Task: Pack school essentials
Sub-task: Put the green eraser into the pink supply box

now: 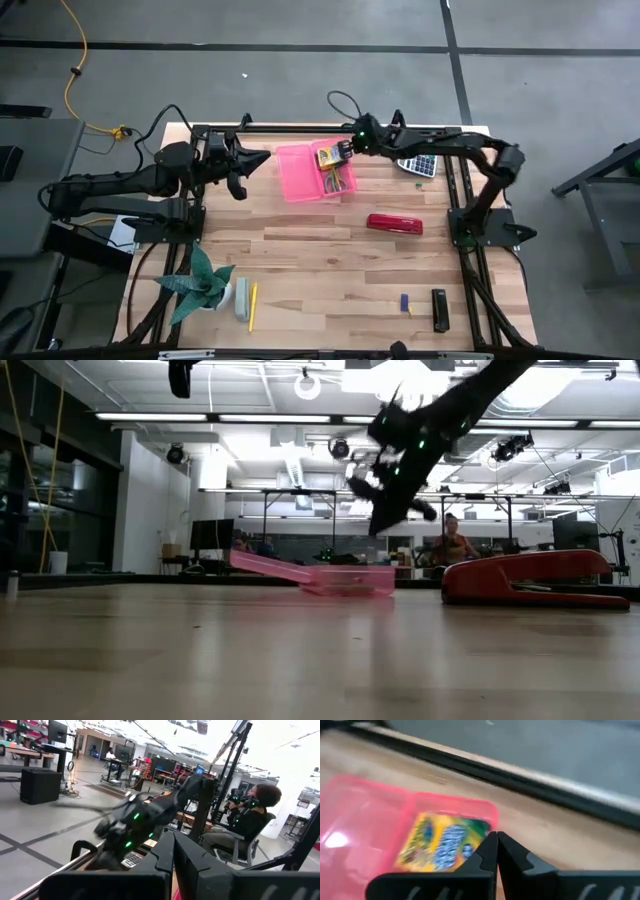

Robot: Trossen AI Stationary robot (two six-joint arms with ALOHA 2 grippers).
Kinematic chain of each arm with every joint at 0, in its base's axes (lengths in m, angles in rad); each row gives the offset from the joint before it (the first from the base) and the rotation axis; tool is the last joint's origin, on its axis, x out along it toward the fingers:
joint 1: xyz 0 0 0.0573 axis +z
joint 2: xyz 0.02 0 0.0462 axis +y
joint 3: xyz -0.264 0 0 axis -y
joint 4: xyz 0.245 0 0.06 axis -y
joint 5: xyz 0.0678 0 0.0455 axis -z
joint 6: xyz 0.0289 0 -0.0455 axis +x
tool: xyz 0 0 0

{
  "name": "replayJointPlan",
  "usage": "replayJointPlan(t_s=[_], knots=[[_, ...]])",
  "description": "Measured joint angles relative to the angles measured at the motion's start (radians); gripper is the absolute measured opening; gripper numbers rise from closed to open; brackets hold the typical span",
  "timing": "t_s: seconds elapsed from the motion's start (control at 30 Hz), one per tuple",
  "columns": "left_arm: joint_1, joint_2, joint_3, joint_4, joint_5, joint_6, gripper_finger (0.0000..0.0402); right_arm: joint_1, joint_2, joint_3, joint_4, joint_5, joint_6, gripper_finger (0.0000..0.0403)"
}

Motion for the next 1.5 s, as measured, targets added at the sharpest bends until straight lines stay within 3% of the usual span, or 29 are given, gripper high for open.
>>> replayJointPlan(t_s=[0.17, 0.3, 0.43, 0.53, 0.73, 1.07, 1.17, 1.27, 1.4, 1.5], knots=[[0.000, 0.000, 0.000, -0.008, 0.000, 0.004, 0.0000, 0.033, -0.221, -0.136, 0.035, -0.155, -0.196, 0.0000], [0.000, 0.000, 0.000, -0.009, 0.004, 0.004, 0.0000, 0.101, -0.467, -0.362, 0.261, -0.268, -0.186, 0.0000], [0.000, 0.000, 0.000, -0.010, 0.008, 0.017, 0.0000, 0.192, -0.691, -0.551, 0.521, -0.294, -0.187, 0.0000], [0.000, 0.000, 0.000, -0.010, 0.020, 0.030, 0.0000, 0.251, -0.812, -0.620, 0.580, -0.293, -0.203, 0.0000], [-0.001, 0.000, 0.000, -0.009, 0.039, 0.030, 0.0000, 0.319, -0.914, -0.641, 0.578, -0.270, -0.277, 0.0000], [-0.001, 0.000, 0.000, -0.008, 0.040, 0.027, 0.0000, 0.327, -0.929, -0.641, 0.577, -0.269, -0.269, 0.0000], [-0.001, 0.000, 0.000, -0.008, 0.040, 0.027, 0.0000, 0.328, -0.913, -0.582, 0.439, -0.215, -0.224, 0.0000], [-0.001, 0.000, 0.000, -0.008, 0.040, 0.027, 0.0000, 0.332, -0.868, -0.465, 0.110, -0.072, -0.141, 0.0000], [-0.001, 0.000, 0.000, -0.008, 0.040, 0.028, 0.0000, 0.320, -0.788, -0.336, -0.410, 0.147, 0.171, 0.0000], [-0.001, 0.000, 0.000, -0.008, 0.040, 0.030, 0.0000, 0.301, -0.745, -0.311, -0.677, 0.191, 0.397, 0.0000]])
